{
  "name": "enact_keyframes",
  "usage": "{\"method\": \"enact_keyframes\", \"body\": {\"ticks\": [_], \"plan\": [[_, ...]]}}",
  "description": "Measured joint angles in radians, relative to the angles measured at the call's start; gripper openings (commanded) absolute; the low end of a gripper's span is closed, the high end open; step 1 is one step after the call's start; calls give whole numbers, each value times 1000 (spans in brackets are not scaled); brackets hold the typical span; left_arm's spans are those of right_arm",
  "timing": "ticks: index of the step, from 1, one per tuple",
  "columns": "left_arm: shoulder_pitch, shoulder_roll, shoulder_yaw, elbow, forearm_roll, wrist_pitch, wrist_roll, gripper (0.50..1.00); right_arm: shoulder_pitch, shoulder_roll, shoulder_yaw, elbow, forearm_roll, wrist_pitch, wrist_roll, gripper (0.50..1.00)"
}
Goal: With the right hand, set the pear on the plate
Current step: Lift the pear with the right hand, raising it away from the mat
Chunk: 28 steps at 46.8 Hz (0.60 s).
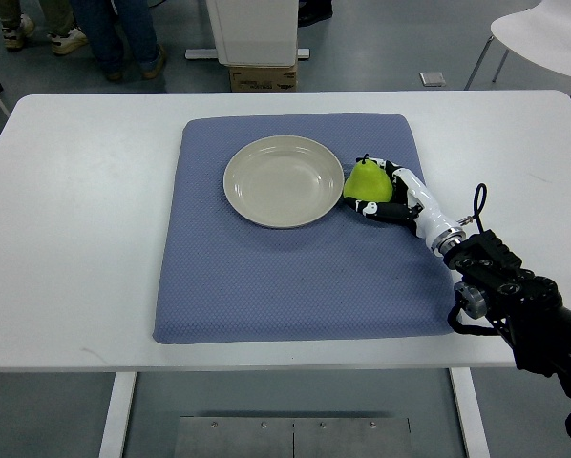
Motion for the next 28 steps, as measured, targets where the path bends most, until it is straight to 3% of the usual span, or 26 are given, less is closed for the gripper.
{"method": "enact_keyframes", "body": {"ticks": [28], "plan": [[0, 0, 0, 0, 0, 0, 0, 1000, 201, 6, 8, 8, 9, 2, -15, 500]]}}
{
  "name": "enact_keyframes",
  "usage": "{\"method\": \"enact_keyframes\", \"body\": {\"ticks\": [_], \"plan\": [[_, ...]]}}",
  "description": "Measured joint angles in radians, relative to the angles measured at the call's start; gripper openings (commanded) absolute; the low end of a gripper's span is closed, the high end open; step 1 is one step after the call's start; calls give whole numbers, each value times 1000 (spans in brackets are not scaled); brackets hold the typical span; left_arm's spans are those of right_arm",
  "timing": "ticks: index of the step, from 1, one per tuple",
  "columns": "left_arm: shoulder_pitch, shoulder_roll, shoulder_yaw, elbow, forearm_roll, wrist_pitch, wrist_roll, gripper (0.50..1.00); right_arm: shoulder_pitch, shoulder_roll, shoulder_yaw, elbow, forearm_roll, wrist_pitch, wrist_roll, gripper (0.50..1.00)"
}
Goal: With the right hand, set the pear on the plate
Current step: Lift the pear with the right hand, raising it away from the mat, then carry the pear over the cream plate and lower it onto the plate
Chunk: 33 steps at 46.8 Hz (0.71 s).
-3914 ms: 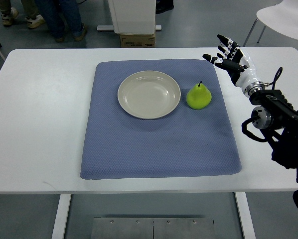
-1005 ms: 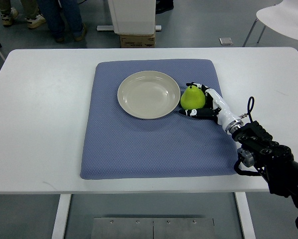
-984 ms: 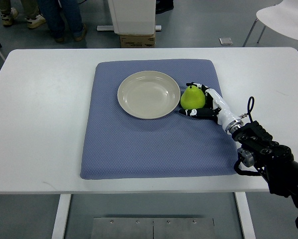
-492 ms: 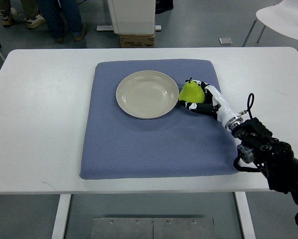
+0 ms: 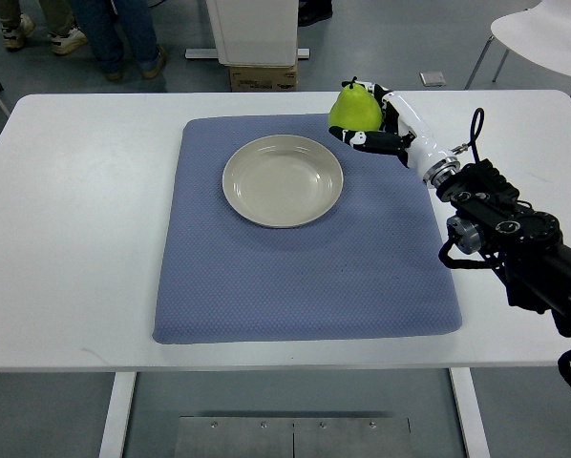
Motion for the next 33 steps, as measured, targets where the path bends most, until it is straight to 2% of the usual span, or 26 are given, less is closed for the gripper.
{"method": "enact_keyframes", "body": {"ticks": [26, 33], "plan": [[0, 0, 0, 0, 0, 0, 0, 1000, 47, 2, -8, 5, -2, -1, -76, 500], [0, 0, 0, 0, 0, 0, 0, 1000, 45, 2, -27, 41, -2, 0, -93, 500]]}}
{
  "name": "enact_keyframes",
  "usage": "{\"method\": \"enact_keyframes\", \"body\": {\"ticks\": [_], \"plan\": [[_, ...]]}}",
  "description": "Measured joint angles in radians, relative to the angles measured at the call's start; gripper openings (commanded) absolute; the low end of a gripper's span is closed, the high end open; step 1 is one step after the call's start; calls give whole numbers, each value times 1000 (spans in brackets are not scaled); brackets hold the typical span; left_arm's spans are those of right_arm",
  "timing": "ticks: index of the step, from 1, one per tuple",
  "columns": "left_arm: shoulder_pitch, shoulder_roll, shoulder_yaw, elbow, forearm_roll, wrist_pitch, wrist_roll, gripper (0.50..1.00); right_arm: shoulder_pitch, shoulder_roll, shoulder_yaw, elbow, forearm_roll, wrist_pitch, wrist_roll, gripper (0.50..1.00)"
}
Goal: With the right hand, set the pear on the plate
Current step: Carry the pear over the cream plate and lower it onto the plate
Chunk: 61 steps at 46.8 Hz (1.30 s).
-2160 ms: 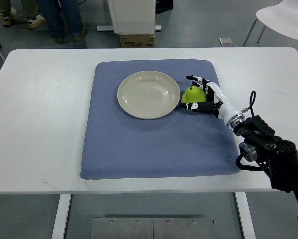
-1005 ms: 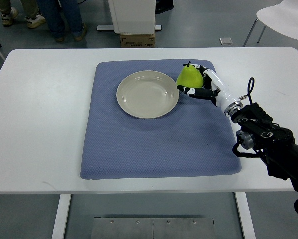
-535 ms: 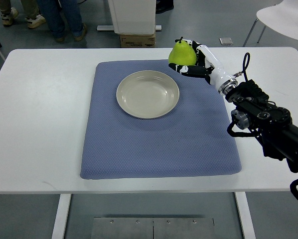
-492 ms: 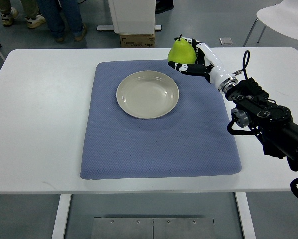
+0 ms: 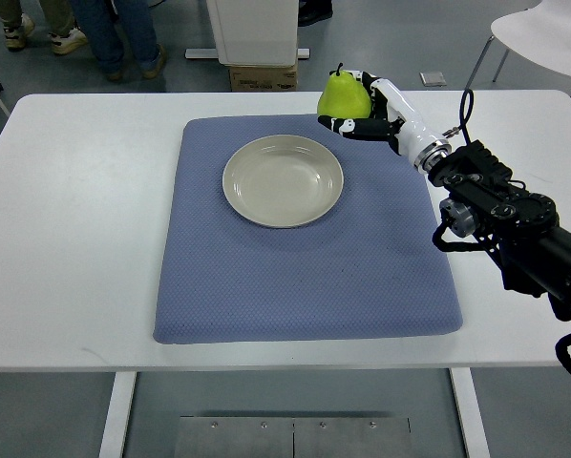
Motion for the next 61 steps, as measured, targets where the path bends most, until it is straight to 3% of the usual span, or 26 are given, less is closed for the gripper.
{"method": "enact_keyframes", "body": {"ticks": [26, 55, 61], "plan": [[0, 0, 0, 0, 0, 0, 0, 1000, -33, 0, -94, 171, -1, 15, -6, 500], [0, 0, 0, 0, 0, 0, 0, 1000, -89, 0, -134, 166, -1, -16, -12, 500], [0, 0, 0, 0, 0, 0, 0, 1000, -91, 0, -134, 165, 0, -40, -12, 616]]}}
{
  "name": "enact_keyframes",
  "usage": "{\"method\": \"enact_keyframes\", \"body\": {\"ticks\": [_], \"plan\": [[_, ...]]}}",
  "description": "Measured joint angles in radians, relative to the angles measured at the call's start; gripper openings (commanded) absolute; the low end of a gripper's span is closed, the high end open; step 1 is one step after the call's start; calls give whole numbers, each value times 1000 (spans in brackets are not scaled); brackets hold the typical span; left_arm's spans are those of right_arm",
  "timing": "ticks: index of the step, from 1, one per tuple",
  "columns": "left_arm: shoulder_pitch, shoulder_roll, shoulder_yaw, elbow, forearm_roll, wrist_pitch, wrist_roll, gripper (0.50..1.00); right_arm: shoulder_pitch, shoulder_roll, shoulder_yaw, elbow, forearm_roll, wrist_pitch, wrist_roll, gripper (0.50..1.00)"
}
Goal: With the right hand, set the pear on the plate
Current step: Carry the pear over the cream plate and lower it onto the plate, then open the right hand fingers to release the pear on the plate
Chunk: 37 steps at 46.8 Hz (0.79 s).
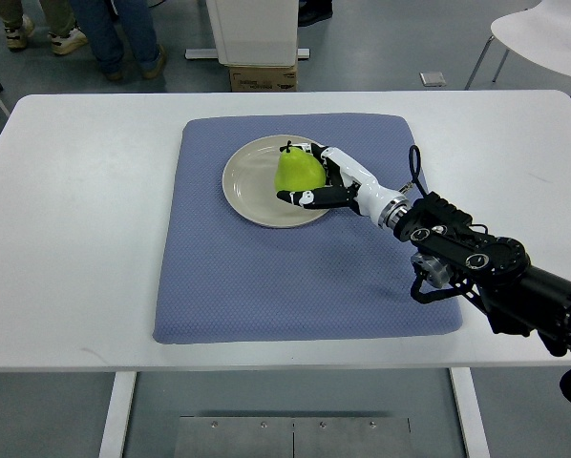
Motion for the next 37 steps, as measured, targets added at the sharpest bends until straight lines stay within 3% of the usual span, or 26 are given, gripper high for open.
{"method": "enact_keyframes", "body": {"ticks": [17, 37], "plan": [[0, 0, 0, 0, 0, 0, 0, 1000, 1, 0, 1, 0, 0, -5, 0, 977], [0, 0, 0, 0, 0, 0, 0, 1000, 7, 0, 3, 0, 0, -3, -2, 998]]}}
